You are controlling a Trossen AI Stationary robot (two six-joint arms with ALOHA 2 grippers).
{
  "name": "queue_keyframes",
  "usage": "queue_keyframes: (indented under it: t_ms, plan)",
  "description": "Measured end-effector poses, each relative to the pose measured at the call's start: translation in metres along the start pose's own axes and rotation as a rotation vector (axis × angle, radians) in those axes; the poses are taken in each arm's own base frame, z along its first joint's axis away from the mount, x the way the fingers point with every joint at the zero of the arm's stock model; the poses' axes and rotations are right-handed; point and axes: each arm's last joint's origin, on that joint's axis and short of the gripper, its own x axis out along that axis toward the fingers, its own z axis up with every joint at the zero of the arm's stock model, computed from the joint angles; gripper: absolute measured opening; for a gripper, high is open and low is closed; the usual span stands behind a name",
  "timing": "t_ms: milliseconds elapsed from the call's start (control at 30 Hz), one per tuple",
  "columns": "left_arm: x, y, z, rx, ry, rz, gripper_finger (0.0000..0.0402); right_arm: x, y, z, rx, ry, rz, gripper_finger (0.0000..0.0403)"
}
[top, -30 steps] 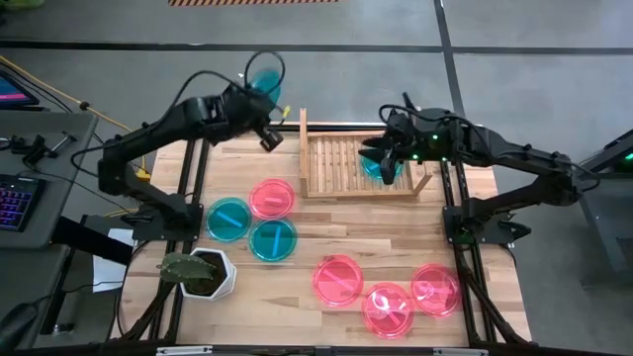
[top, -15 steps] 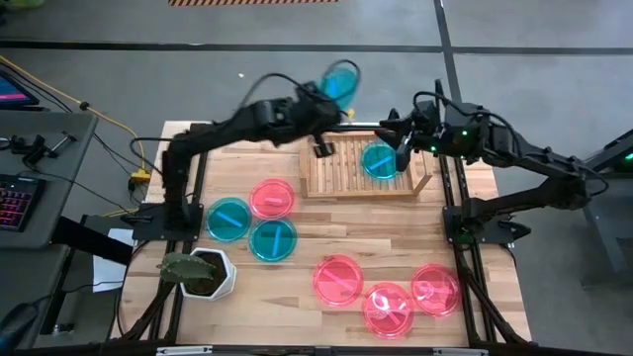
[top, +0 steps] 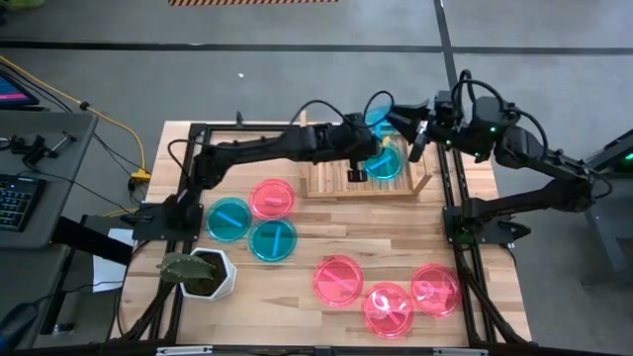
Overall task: Place and stack plates onto a shelf
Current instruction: Stack the blue plate on top of the other blue plate on the shelf
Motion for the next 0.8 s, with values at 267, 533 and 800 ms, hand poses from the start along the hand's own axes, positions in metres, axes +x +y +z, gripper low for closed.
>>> queue_keyframes:
  t_ms: [267,533,800]
  plan:
    - [0.055,-0.031,-0.018,0.016,0.016,-0.099,0.0000,-0.003,0.000,0.002,0.006,-0.014,0.002,0.0129]
    - [0.095,-0.058,-0.035,0.028,0.036,-0.133,0.0000,-0.002,0.000,0.001,0.008,-0.010,0.001,0.0129]
    - [0.122,-0.074,-0.051,0.042,0.056,-0.136,0.0000,-0.002,0.000,0.001,0.027,-0.010,0.002,0.0129]
